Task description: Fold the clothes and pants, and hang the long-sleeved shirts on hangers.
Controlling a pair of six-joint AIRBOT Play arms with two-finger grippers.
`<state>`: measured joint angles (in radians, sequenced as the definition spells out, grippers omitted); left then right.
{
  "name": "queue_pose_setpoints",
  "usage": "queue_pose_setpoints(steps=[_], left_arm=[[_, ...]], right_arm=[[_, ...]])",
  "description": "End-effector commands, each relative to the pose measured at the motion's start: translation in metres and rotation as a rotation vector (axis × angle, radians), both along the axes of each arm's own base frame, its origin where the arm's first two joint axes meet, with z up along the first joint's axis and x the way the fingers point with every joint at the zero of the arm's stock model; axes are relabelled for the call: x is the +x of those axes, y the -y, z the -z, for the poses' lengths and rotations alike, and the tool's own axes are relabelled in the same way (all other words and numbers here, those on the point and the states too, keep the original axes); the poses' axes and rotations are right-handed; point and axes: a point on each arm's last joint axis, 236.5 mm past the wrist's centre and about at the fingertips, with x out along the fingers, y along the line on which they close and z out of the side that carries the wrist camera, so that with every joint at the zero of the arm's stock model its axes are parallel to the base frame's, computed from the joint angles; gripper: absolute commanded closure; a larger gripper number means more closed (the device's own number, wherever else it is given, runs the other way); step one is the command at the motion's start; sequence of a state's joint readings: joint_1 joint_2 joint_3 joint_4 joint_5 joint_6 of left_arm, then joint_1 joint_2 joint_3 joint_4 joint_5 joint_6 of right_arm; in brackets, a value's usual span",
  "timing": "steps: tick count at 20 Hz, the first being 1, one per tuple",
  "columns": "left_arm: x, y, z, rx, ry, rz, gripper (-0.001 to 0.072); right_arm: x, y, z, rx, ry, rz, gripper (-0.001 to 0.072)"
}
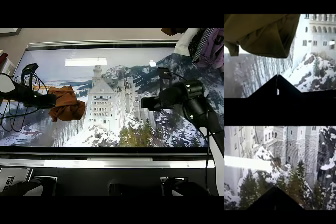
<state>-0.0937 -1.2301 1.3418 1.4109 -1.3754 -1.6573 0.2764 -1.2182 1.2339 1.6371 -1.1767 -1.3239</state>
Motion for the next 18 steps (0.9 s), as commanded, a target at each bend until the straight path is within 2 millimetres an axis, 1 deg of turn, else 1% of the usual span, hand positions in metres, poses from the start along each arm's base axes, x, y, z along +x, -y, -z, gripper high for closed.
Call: queue_pose_setpoints(steps=[1,8,10,11,13,15,16,17,18], left_arm=[[0.0,0.0,0.0,0.0,0.0,0.001,0.0693],[0.0,0.0,0.0,0.0,0.001,0.0,0.0693],[0.003,0.001,0.0,-0.001,0.012,-0.001,0.0693],[0.004,0.0,0.001,0.003,0.013,-0.001,0.0635],[0.016,-0.012,0.002,0.041,0.047,-0.04,-0.0013],[0.035,-0.035,0.005,0.127,0.104,-0.095,-0.0013],[0.047,-0.045,0.011,0.159,0.124,-0.137,-0.0013],[0.059,-0.051,0.021,0.17,0.134,-0.156,-0.0013],[0.071,-0.054,0.036,0.168,0.132,-0.17,-0.0013]], right_arm=[[0.0,0.0,0.0,0.0,0.001,-0.001,0.0681],[0.0,0.0,0.0,0.001,0.001,-0.001,0.0681],[0.0,0.0,0.0,0.001,0.001,-0.001,0.0681],[0.0,-0.001,-0.001,0.001,0.002,-0.001,0.0681],[0.0,0.0,0.0,0.001,0.001,-0.001,0.0681],[0.0,-0.001,0.0,0.001,0.001,0.0,0.0681],[-0.001,-0.001,0.0,0.003,-0.002,0.0,0.0681],[-0.001,-0.002,0.0,0.007,-0.006,0.003,0.0681],[-0.001,-0.002,0.0,0.011,-0.006,0.003,0.0681]])
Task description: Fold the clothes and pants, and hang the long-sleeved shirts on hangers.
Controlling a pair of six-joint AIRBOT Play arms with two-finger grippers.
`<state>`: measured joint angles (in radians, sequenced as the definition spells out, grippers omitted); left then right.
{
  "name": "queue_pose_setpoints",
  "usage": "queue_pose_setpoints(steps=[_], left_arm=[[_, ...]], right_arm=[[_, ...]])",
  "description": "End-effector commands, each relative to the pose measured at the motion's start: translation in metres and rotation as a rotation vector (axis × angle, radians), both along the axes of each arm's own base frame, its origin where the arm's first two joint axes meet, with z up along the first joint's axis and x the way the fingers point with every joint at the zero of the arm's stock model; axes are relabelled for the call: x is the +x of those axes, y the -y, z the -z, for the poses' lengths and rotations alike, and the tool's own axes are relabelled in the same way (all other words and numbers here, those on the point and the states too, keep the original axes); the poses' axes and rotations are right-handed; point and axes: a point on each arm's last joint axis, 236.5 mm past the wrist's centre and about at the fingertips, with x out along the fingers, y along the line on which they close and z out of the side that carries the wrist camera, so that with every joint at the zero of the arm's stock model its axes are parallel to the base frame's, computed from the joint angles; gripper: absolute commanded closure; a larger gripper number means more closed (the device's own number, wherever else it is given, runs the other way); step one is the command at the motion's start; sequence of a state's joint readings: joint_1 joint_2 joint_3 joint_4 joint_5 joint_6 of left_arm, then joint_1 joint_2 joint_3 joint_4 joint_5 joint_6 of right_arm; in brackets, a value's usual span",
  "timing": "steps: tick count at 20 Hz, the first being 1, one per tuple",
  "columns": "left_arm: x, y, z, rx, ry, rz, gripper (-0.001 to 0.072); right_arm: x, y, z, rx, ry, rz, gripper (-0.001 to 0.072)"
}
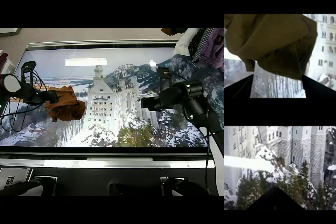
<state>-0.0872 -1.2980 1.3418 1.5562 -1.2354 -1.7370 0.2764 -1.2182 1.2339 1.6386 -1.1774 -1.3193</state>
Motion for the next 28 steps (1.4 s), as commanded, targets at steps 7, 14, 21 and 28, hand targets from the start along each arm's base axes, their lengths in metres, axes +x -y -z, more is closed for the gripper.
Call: queue_pose_setpoints(steps=[7,14,21,28], left_arm=[[0.04,-0.03,0.141,0.022,-0.175,-0.15,0.0059],[0.028,0.096,0.114,-0.314,-0.224,0.071,0.0695],[-0.069,0.317,0.084,-0.563,-0.339,0.323,0.0696],[-0.134,0.369,0.101,-0.53,-0.436,0.41,0.0597]], right_arm=[[-0.001,-0.002,0.0,0.009,-0.005,-0.001,0.068],[-0.027,0.012,0.01,-0.032,-0.128,0.071,0.0678],[-0.059,0.088,-0.038,-0.293,-0.064,0.133,0.0681],[-0.061,0.138,-0.108,-0.385,0.215,0.275,0.0678]])
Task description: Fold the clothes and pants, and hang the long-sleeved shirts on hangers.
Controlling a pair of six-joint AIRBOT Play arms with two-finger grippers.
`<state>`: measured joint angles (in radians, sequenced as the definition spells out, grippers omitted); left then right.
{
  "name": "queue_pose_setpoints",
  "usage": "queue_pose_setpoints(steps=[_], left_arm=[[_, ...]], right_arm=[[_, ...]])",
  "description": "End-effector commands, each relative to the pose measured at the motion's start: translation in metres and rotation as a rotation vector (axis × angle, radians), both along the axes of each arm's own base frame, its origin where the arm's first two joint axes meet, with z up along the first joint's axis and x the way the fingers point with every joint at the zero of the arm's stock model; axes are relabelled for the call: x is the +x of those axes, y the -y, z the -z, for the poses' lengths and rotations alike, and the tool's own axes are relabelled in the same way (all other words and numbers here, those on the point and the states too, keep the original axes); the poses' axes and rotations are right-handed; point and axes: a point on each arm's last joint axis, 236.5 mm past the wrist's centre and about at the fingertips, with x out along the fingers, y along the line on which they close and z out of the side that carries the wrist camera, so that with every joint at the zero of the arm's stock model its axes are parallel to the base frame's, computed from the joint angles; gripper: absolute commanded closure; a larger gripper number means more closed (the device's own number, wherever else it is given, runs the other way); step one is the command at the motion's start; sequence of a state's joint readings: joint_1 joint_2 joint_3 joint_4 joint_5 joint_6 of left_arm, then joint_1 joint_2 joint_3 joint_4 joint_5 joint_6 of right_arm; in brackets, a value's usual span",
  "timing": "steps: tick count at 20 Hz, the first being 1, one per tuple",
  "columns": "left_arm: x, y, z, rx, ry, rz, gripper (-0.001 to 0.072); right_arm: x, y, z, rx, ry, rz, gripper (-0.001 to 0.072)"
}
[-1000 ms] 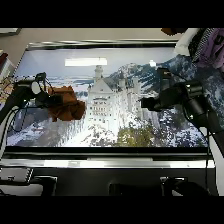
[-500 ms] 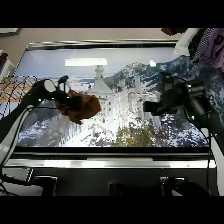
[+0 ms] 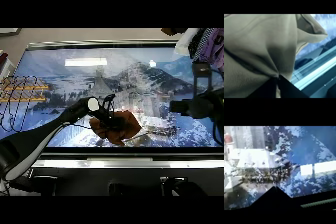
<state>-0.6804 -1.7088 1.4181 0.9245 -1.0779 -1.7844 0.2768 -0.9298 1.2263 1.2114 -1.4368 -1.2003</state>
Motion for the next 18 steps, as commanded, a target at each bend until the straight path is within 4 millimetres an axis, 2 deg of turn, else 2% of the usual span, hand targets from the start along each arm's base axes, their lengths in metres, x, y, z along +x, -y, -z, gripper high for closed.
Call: queue_pose_setpoints(steps=[1,2,3,4,5,7,9,10,11,12,13,15,18], left_arm=[[-0.009,0.004,-0.007,-0.011,-0.017,0.009,0.0469],[0.0,-0.009,-0.014,-0.006,-0.009,0.001,0.0372],[0.01,-0.025,-0.02,0.009,0.005,-0.009,0.037],[0.019,-0.044,-0.027,0.03,0.022,-0.022,0.037],[0.03,-0.066,-0.036,0.057,0.047,-0.039,0.037],[0.049,-0.109,-0.058,0.1,0.102,-0.086,0.037],[0.064,-0.144,-0.084,0.104,0.173,-0.118,0.037],[0.071,-0.157,-0.095,0.097,0.207,-0.13,0.037],[0.077,-0.169,-0.104,0.092,0.239,-0.14,0.037],[0.082,-0.178,-0.108,0.091,0.262,-0.141,0.037],[0.084,-0.186,-0.11,0.095,0.281,-0.126,0.037],[0.083,-0.193,-0.107,0.104,0.277,-0.102,0.0372],[0.088,-0.192,-0.109,0.099,0.302,-0.11,0.037]], right_arm=[[0.0,0.018,-0.019,-0.038,0.085,0.059,0.0671],[0.002,0.014,-0.018,0.012,0.11,0.102,0.0591],[0.007,0.006,-0.018,0.1,0.148,0.175,0.0447],[0.018,-0.009,-0.018,0.202,0.189,0.218,0.041],[0.026,-0.019,-0.014,0.251,0.186,0.21,0.0426],[0.032,-0.026,0.018,0.4,0.027,0.24,0.0426],[0.047,-0.034,0.039,0.717,-0.097,0.212,0.0422],[0.057,-0.029,0.044,0.846,-0.113,0.188,0.0403],[0.065,-0.018,0.055,0.919,-0.122,0.162,0.0352],[0.067,-0.012,0.072,0.947,-0.15,0.15,0.0277],[0.067,-0.015,0.092,0.974,-0.195,0.13,0.0232],[0.063,-0.045,0.127,1.048,-0.293,0.065,0.023],[0.051,-0.091,0.179,1.052,-0.447,-0.011,0.023]])
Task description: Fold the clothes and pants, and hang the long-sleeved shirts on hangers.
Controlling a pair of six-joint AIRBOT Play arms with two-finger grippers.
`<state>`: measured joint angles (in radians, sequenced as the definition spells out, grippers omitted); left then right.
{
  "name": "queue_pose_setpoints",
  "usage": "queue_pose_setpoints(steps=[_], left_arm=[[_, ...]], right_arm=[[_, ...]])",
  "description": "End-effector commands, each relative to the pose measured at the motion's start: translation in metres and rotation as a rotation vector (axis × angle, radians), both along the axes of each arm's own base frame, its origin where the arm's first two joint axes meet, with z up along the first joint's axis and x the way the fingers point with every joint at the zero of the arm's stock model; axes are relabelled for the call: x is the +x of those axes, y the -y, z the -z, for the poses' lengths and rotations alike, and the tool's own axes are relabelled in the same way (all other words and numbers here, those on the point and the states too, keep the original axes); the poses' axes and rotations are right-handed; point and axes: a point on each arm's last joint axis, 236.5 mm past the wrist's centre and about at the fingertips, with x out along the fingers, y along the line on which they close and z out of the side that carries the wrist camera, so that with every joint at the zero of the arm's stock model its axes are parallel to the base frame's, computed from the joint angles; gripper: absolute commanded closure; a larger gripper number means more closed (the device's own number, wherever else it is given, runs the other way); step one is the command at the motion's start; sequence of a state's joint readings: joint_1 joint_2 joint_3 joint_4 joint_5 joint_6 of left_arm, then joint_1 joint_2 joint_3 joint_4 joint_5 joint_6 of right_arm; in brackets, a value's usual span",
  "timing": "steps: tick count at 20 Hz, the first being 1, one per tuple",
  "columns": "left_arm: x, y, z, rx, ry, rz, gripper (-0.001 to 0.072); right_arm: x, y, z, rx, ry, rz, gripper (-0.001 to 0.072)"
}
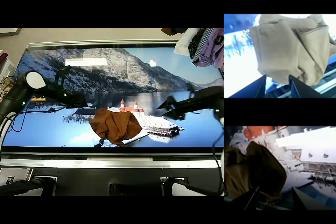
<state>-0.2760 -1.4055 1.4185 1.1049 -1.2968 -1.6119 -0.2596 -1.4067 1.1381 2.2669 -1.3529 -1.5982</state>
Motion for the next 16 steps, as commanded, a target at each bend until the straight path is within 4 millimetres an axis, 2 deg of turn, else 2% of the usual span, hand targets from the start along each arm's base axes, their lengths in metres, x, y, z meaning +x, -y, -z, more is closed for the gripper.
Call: queue_pose_setpoints(steps=[1,3,5,6,7,9,12,16], left_arm=[[0.005,-0.009,-0.002,0.011,0.028,0.008,0.037],[0.006,-0.01,0.002,0.02,0.022,0.007,0.037],[0.006,-0.015,0.006,0.04,0.019,0.008,0.0361],[0.006,-0.016,0.006,0.04,0.014,0.006,0.0222],[0.006,-0.018,0.006,0.04,0.011,-0.002,0.0153],[0.01,-0.026,0.006,0.037,0.002,-0.04,0.0154],[0.011,-0.053,0.011,0.045,-0.034,-0.093,0.0154],[-0.004,-0.095,0.031,0.055,-0.103,-0.186,0.0154]], right_arm=[[-0.003,-0.053,0.048,0.114,-0.045,-0.135,0.023],[-0.006,-0.08,0.07,0.118,-0.067,-0.188,0.023],[-0.009,-0.096,0.086,0.116,-0.09,-0.219,0.023],[-0.01,-0.099,0.091,0.112,-0.094,-0.224,0.023],[-0.009,-0.099,0.094,0.105,-0.092,-0.222,0.0231],[-0.003,-0.097,0.096,0.09,-0.076,-0.207,0.0232],[0.005,-0.092,0.101,0.061,-0.051,-0.187,0.0232],[0.013,-0.09,0.104,0.043,-0.028,-0.164,0.0233]])
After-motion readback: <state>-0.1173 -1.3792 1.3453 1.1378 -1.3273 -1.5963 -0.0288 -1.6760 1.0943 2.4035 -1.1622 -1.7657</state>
